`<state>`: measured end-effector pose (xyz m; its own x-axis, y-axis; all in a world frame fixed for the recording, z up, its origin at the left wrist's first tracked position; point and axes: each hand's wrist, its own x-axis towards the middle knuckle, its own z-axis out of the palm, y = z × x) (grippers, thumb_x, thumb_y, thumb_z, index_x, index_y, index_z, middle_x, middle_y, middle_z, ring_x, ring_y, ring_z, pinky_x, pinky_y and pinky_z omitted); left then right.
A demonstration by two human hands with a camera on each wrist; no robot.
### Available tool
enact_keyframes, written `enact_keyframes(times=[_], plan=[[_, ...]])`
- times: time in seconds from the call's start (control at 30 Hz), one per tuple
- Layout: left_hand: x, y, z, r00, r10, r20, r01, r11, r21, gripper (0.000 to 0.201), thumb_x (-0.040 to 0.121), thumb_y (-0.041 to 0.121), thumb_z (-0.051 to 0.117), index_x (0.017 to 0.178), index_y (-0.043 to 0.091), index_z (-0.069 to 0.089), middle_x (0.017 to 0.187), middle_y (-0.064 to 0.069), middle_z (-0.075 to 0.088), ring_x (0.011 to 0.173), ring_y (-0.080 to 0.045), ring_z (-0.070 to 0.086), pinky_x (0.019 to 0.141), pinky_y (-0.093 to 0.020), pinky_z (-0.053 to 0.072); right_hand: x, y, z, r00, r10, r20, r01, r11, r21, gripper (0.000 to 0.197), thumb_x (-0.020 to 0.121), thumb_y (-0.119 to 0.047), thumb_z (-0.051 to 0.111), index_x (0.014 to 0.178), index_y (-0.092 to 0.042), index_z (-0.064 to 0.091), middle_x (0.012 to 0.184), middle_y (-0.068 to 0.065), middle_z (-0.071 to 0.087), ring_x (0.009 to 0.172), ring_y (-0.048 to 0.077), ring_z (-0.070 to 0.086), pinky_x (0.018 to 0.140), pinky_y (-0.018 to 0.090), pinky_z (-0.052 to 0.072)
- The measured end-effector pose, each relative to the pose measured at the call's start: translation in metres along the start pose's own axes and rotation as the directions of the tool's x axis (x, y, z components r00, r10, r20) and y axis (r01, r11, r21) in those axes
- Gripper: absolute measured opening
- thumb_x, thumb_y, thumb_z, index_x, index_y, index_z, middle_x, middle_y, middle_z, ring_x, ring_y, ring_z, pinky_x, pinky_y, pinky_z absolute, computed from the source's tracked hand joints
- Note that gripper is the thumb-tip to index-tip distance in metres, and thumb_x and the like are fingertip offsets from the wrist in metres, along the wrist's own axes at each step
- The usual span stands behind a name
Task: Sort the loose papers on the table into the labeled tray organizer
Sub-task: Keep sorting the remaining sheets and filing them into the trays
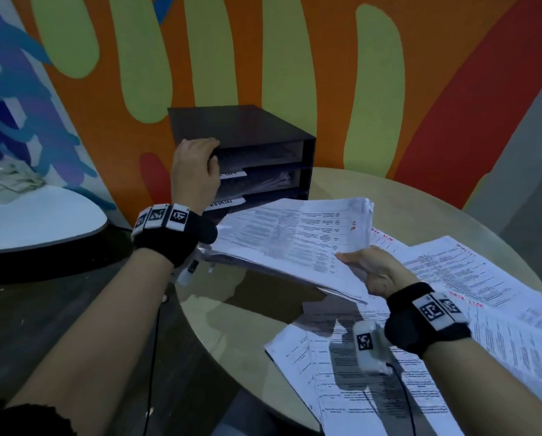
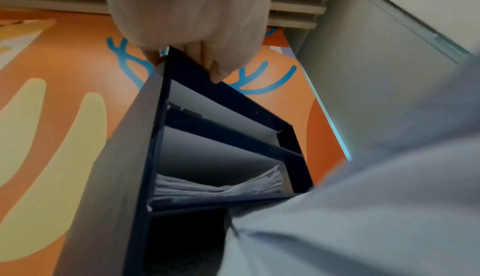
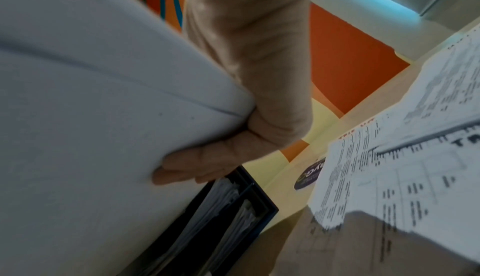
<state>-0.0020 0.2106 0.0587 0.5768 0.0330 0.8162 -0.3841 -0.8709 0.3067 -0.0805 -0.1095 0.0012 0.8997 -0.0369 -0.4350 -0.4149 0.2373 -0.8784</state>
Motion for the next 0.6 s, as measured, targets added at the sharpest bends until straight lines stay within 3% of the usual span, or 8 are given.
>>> enact_keyframes(times=[0.07, 0.2, 0.3, 0.4, 0.47, 0.53, 0.6], plan=[[-0.001, -0.003, 0.001, 1.0, -0.011, -0.005, 0.011, 0.999, -0.031, 0.033, 0.09, 0.01, 0.048, 0.118, 0.005, 0.065, 0.121, -0.009, 0.065, 0.115, -0.029, 0.055, 0.105, -0.048, 0.038, 0.011, 0.006, 0.005, 0.999, -0.006, -0.052, 0.008, 0.998, 0.056, 0.024, 0.089, 0.012, 0.057, 0.11, 0.002, 0.062, 0.099, 0.013, 0.072, 0.08, 0.02, 0.071, 0.057, 0.023, 0.058], [-0.002, -0.004, 0.006, 1.0, -0.022, -0.02, 0.021, 0.999, -0.044, 0.032, 0.091, 0.009, 0.049, 0.119, 0.006, 0.064, 0.122, -0.009, 0.065, 0.118, -0.027, 0.053, 0.108, -0.051, 0.036, 0.027, 0.023, 0.02, 0.996, -0.013, -0.083, 0.029, 0.981, 0.193, 0.036, 0.089, 0.014, 0.054, 0.123, 0.005, 0.054, 0.118, 0.021, 0.065, 0.103, 0.034, 0.065, 0.081, 0.04, 0.059], [-0.003, -0.004, 0.01, 0.998, -0.014, -0.056, 0.012, 0.999, -0.038, 0.032, 0.091, 0.009, 0.048, 0.118, 0.006, 0.064, 0.121, -0.009, 0.065, 0.117, -0.027, 0.054, 0.108, -0.051, 0.035, 0.028, 0.032, 0.039, 0.995, -0.053, -0.089, 0.071, 0.973, 0.221, 0.038, 0.089, 0.013, 0.055, 0.126, 0.006, 0.051, 0.12, 0.02, 0.063, 0.103, 0.035, 0.063, 0.09, 0.045, 0.054], [-0.004, -0.002, 0.013, 0.995, -0.022, -0.098, 0.018, 0.999, -0.04, 0.032, 0.09, 0.007, 0.048, 0.117, 0.006, 0.065, 0.119, -0.009, 0.066, 0.115, -0.027, 0.055, 0.113, -0.047, 0.031, 0.032, 0.041, 0.061, 0.993, -0.049, -0.109, 0.07, 0.977, 0.202, 0.042, 0.091, 0.01, 0.055, 0.132, 0.01, 0.046, 0.129, 0.027, 0.056, 0.116, 0.048, 0.054, 0.103, 0.057, 0.04], [-0.006, -0.002, 0.015, 0.993, -0.018, -0.119, 0.014, 0.999, -0.033, 0.032, 0.089, 0.006, 0.048, 0.115, 0.006, 0.066, 0.117, -0.008, 0.066, 0.114, -0.027, 0.056, 0.114, -0.043, 0.029, 0.033, 0.045, 0.077, 0.99, -0.028, -0.137, 0.044, 0.992, 0.116, 0.042, 0.093, 0.007, 0.054, 0.133, 0.012, 0.042, 0.137, 0.032, 0.047, 0.121, 0.05, 0.048, 0.106, 0.054, 0.037], [-0.006, -0.004, 0.017, 0.991, -0.009, -0.135, 0.005, 1.0, -0.028, 0.033, 0.088, 0.005, 0.048, 0.115, 0.006, 0.066, 0.117, -0.008, 0.066, 0.114, -0.026, 0.056, 0.115, -0.04, 0.028, 0.036, 0.045, 0.09, 0.988, -0.01, -0.157, 0.017, 0.999, 0.045, 0.049, 0.093, 0.007, 0.052, 0.138, 0.009, 0.034, 0.14, 0.023, 0.045, 0.123, 0.039, 0.051, 0.105, 0.042, 0.041], [-0.007, -0.006, 0.018, 0.99, -0.002, -0.145, -0.001, 1.0, -0.022, 0.034, 0.087, 0.004, 0.047, 0.115, 0.007, 0.066, 0.117, -0.007, 0.066, 0.114, -0.026, 0.055, 0.115, -0.039, 0.027, 0.042, 0.042, 0.1, 0.992, -0.023, -0.124, 0.028, 0.999, 0.039, 0.055, 0.093, 0.007, 0.053, 0.142, 0.009, 0.028, 0.142, 0.023, 0.039, 0.128, 0.038, 0.047, 0.106, 0.044, 0.039]])
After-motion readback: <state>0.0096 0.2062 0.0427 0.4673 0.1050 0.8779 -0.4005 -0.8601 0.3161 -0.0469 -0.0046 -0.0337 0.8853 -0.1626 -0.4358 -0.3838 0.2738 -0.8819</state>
